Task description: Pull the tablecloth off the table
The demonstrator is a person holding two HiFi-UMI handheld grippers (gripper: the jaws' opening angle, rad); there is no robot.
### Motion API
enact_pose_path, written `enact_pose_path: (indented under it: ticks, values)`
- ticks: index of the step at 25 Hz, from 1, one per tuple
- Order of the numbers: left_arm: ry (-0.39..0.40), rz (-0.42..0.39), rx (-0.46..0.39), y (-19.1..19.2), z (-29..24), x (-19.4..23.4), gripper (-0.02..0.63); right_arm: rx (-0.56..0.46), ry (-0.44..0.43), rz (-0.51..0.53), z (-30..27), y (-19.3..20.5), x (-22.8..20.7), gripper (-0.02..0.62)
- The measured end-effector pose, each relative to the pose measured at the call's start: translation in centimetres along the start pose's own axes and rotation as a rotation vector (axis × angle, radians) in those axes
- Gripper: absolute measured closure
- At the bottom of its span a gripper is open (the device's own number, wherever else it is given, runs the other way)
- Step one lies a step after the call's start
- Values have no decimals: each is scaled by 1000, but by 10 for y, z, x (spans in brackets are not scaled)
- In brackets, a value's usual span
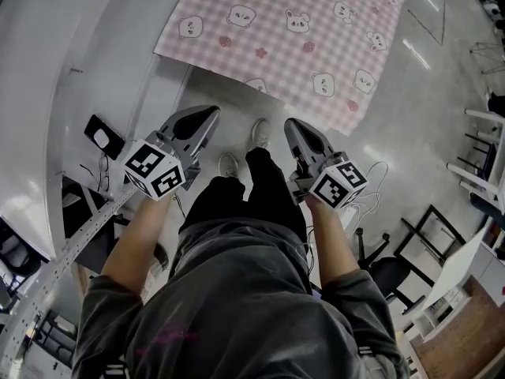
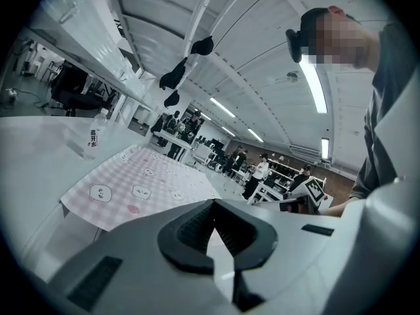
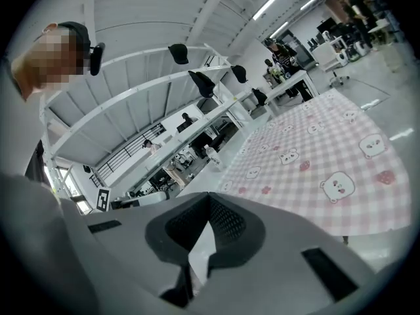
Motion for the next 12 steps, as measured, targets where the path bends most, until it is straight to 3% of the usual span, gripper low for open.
enact_pose_path:
  ticks: [12]
  values:
    - [-9,86,41,47,-50,53,607,31,14,-105,-39,28,-63,592]
Point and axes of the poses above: the fingertips, and each gripper's own axes: z backward along the fingers, x to its left, y out of its underside, the point moved 2 cm from there along z, backward along the fingers, and after that the axes turned 3 degrees about x, right-handed, at the moved point
